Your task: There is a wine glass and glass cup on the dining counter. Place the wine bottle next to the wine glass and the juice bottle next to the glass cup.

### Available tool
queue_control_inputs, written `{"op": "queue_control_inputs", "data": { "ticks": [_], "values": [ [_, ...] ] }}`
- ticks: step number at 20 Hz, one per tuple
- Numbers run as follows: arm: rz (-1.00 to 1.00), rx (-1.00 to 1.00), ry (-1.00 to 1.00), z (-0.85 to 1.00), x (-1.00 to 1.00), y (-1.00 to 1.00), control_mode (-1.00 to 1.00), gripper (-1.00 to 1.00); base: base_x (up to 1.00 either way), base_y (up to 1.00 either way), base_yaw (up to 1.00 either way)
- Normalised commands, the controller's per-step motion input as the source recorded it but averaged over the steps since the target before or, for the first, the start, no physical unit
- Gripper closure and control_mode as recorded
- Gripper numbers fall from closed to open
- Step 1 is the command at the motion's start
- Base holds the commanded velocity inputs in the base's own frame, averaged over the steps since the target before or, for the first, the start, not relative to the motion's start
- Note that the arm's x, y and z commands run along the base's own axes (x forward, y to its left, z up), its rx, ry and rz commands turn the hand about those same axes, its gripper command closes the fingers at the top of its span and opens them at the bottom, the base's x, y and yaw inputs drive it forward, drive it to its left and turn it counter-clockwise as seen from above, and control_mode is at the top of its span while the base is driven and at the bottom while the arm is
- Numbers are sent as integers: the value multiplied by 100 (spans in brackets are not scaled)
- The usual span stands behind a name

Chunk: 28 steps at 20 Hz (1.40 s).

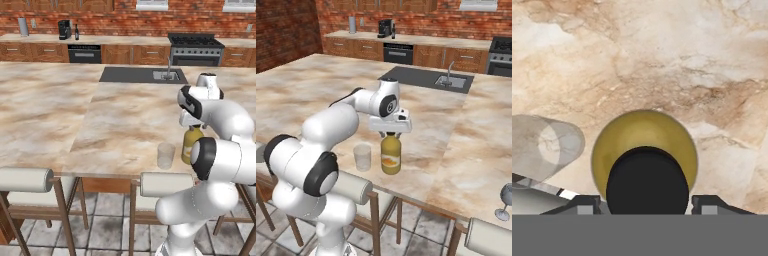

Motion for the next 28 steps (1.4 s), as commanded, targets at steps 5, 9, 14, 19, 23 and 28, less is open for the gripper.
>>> {"op": "queue_control_inputs", "data": {
  "ticks": [5,9,14,19,23,28],
  "values": [
    [0,0,-1,-5,16,3,-100,100,0,0,0],
    [0,0,0,-8,6,6,-100,100,0,0,0],
    [0,0,0,-16,-5,0,-100,-100,0,0,0],
    [0,0,0,-18,-7,0,-100,-100,0,0,0],
    [0,0,-4,-9,-5,0,-100,-100,0,0,0],
    [0,0,-7,3,0,0,-100,-100,0,0,0]
  ]
}}
